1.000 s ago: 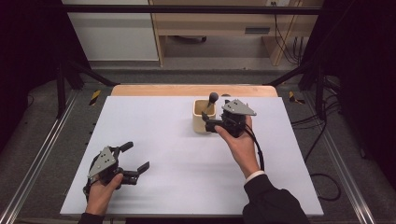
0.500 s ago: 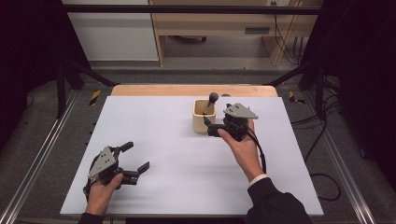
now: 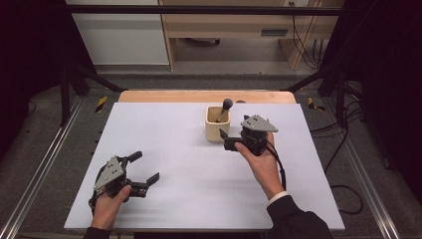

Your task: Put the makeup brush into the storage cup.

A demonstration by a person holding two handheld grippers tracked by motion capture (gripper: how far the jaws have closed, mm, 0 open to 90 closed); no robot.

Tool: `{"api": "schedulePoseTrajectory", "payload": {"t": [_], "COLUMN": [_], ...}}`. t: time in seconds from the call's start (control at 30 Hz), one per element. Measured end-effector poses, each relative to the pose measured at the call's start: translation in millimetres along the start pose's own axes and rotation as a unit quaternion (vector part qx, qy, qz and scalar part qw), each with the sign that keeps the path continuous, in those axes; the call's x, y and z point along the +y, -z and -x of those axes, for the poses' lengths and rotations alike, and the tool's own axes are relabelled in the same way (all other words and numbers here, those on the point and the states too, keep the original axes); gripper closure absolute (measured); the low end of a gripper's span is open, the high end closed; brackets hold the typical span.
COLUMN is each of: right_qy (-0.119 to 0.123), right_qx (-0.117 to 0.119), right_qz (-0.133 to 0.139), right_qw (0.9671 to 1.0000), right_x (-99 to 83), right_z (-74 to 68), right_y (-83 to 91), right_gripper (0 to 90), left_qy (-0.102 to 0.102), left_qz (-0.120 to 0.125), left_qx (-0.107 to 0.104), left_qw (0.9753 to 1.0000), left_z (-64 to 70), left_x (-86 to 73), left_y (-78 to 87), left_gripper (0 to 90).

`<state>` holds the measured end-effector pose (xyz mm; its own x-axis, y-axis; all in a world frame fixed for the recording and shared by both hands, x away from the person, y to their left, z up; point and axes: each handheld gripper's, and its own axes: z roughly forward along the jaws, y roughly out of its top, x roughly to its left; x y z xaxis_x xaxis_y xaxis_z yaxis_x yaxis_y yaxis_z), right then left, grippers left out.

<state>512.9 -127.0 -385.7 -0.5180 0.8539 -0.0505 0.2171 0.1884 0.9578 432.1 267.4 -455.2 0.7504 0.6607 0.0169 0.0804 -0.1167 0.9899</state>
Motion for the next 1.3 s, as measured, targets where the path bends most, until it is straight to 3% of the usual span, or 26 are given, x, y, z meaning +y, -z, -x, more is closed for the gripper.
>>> {"api": "schedulePoseTrajectory", "payload": {"t": [0.6, 1.3], "right_qy": [-0.004, -0.005], "right_qx": [0.014, 0.016], "right_qz": [-0.022, -0.027], "right_qw": [0.9996, 0.9995], "right_x": [-9.0, -11.9], "right_z": [-1.3, 1.5], "right_y": [11.4, 25.5], "right_gripper": [3.8, 4.0], "left_qy": [-0.004, -0.005], "left_qz": [-0.004, -0.006], "left_qx": [0.0, 0.001], "left_qw": [1.0, 1.0], "left_z": [0.9, 1.0], "left_x": [0.0, 0.0], "left_y": [-0.7, -0.4], "left_gripper": [0.9, 0.9]}}
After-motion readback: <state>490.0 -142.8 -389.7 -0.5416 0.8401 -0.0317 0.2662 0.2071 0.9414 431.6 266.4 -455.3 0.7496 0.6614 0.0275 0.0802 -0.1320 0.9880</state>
